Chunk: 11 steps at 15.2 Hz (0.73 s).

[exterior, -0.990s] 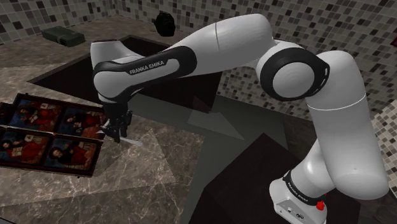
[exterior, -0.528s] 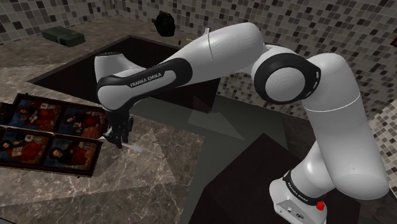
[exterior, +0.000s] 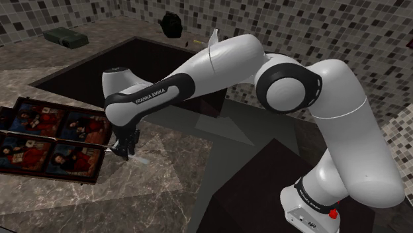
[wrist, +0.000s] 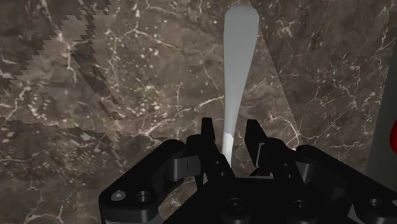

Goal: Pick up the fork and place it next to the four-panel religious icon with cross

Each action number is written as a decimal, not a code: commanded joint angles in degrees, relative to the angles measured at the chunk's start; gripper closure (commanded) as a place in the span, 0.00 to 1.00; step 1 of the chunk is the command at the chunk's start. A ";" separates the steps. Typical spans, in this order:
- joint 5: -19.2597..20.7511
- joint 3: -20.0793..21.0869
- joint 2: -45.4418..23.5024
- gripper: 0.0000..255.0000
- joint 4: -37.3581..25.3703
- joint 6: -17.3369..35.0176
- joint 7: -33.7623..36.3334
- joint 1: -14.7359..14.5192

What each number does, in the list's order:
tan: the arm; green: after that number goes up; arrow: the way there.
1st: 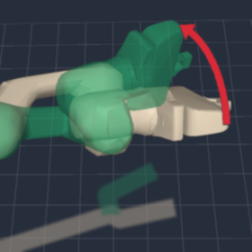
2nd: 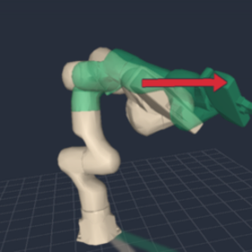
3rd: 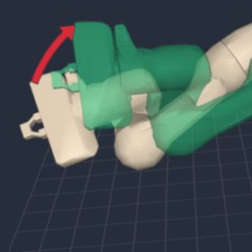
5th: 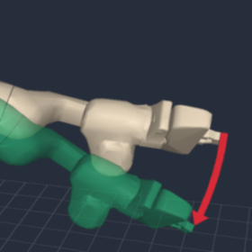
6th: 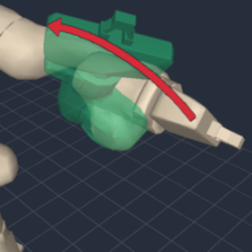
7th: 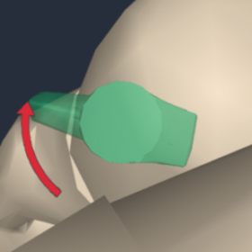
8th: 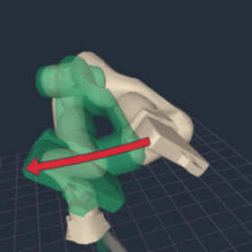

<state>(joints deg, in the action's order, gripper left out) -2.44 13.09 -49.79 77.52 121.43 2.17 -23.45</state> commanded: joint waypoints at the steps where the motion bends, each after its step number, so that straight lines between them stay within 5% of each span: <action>1: 0.07 -0.09 -0.95 1.00 0.00 0.96 -0.18 -0.05; 11: 0.47 -0.59 -6.47 1.00 -1.69 4.74 -0.81 -0.56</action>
<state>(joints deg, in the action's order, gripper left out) -2.02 12.60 -55.72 75.95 125.73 1.38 -23.98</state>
